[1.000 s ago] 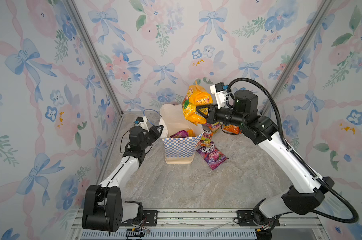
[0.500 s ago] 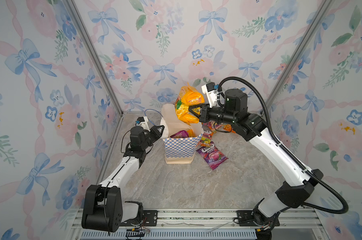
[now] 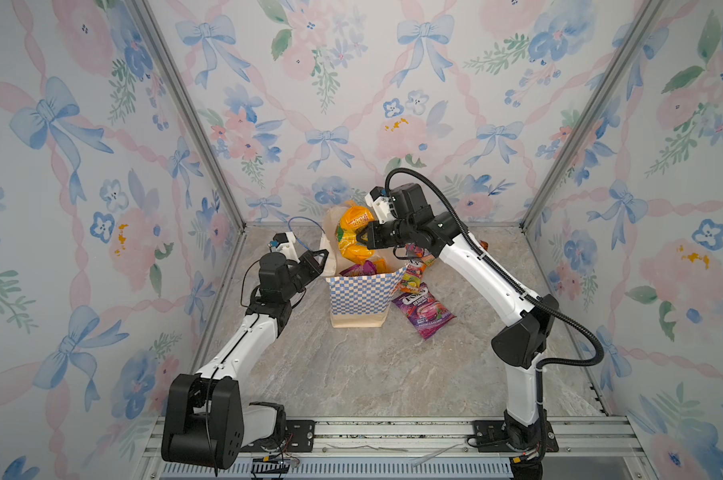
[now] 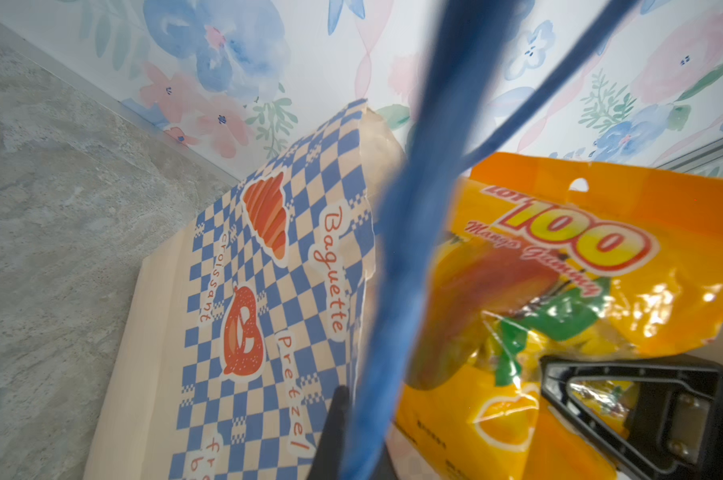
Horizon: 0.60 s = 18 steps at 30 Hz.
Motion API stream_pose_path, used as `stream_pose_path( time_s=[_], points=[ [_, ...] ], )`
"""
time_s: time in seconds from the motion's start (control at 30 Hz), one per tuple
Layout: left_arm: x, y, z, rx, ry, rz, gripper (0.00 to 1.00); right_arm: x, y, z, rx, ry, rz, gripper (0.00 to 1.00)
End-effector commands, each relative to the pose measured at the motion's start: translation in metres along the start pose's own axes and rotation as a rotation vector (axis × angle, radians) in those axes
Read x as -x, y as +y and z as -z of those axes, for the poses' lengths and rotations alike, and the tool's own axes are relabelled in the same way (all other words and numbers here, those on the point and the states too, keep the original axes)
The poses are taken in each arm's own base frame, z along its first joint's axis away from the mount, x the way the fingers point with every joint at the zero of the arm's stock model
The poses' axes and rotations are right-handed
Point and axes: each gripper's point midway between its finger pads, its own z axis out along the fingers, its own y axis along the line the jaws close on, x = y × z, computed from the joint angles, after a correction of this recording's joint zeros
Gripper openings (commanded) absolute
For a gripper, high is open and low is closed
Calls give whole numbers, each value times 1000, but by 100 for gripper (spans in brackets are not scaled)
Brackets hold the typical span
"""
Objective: Place the snacks into the paper bag
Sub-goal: 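Carry the yellow bag over the paper bag opening with the right gripper, then lower the yellow bag into the paper bag and open the right gripper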
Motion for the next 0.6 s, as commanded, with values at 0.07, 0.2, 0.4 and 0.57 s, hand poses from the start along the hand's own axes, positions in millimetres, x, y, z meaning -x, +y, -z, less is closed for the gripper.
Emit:
stream_pose_path(
  time_s=[0.07,0.2,0.4,0.57],
  points=[
    [1,-2,4,-1,-16,6,0,22,23,31,-5,-75,127,0],
    [-2,0,1,0,0,10,0,14,4,27,-147,-33,201,0],
    [-1,-1,2,-3,-7,10,0,9,-24,13,-315,2,260,0],
    [-1,-2,2,-6,-5,8,0,11,-28,2,-355,-6,329,0]
  ],
)
